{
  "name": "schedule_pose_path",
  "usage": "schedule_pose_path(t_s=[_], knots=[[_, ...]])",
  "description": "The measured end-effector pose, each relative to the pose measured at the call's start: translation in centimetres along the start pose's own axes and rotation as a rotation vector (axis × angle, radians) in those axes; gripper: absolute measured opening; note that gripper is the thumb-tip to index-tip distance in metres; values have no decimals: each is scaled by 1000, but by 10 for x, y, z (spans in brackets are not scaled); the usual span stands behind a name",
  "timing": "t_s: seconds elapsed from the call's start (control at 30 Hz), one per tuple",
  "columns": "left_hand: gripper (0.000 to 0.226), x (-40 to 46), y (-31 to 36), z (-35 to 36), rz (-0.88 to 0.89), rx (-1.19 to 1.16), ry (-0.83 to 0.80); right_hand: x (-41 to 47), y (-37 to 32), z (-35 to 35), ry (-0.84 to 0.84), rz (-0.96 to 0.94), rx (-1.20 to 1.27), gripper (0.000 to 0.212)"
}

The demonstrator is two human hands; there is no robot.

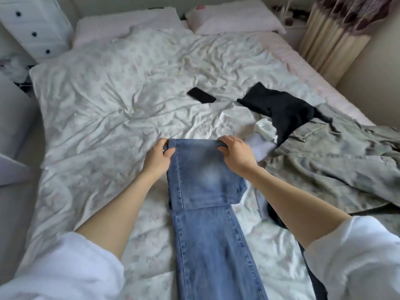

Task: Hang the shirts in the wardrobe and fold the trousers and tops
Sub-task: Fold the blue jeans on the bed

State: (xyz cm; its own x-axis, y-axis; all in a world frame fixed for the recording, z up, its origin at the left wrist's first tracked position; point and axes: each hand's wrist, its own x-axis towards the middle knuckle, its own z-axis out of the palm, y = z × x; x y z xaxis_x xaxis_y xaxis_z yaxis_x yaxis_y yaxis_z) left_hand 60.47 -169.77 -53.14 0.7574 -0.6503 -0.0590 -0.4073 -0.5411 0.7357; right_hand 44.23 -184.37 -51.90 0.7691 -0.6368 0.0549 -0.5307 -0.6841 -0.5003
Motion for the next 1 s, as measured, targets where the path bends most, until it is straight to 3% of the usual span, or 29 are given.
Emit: schedule_pose_path(t_s=[0.13, 0.23, 0.4, 0.6, 0.7, 0.77, 0.87, 1.0], knots=[[18, -32, -13, 4, 95, -9, 158, -11, 2, 10, 113, -112, 43, 20], [23, -95, -23, -2, 247, 11, 115, -66, 6, 9, 177, -264, 29, 18], [22, -184, -36, -1, 501, 179, -69, -154, 27, 6, 25, -398, -50, 28], [4, -254, -61, 18, 651, 350, -348, -247, 57, 31, -297, -485, -146, 31], [25, -270, -71, 33, 603, 453, -538, -267, 65, 45, -408, -497, -198, 25], [25, -267, -73, 44, 568, 390, -526, -261, 64, 51, -326, -423, -162, 16], [45, -231, -71, 69, 393, 482, -439, -224, 52, 69, -197, -248, -154, 37], [74, -193, -79, 102, -16, 405, -476, -185, 38, 103, -372, 151, -81, 71]])
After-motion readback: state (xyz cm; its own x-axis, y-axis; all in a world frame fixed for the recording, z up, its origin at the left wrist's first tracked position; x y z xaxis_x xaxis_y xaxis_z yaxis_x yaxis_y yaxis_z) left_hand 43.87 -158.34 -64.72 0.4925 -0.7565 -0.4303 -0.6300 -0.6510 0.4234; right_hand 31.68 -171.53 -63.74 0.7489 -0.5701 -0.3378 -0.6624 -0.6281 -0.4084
